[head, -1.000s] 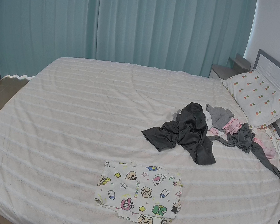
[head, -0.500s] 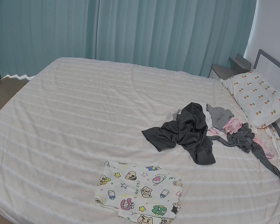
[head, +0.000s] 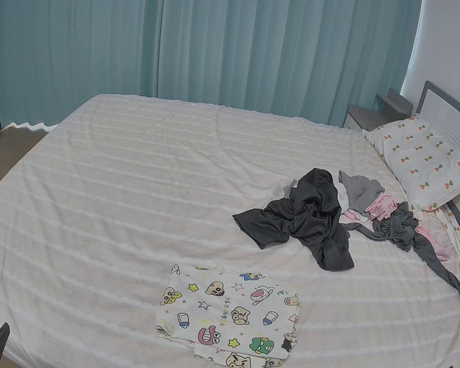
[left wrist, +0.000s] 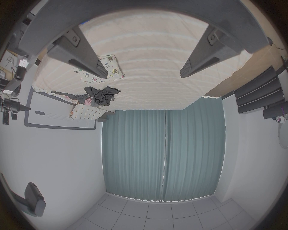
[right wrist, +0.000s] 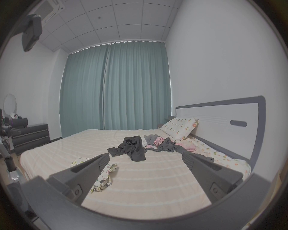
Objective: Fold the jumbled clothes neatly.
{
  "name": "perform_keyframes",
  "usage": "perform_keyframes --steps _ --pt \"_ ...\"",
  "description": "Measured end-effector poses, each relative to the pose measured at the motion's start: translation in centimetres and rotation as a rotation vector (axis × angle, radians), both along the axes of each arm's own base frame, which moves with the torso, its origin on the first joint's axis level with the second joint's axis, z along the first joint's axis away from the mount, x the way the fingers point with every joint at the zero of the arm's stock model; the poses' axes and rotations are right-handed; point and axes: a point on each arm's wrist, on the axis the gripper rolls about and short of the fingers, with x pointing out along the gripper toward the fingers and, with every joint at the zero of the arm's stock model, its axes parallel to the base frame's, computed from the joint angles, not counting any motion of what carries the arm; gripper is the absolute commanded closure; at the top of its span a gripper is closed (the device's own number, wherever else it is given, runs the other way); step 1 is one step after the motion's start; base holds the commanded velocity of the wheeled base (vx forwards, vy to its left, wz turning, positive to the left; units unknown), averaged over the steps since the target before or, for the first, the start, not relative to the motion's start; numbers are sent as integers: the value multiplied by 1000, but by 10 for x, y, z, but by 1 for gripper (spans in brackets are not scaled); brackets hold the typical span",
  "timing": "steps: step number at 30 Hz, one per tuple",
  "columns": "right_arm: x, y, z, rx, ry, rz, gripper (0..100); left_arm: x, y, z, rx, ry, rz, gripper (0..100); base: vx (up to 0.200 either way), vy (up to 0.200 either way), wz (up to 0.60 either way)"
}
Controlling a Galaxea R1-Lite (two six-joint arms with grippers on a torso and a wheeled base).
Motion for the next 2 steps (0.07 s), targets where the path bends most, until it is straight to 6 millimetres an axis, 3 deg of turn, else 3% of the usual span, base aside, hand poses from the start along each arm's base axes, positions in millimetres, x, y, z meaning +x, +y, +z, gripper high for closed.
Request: perform_keyframes --steps 2 --pt "0 0 0 11 0 0 0 0 0 0 1 0 0 0 0 0 0"
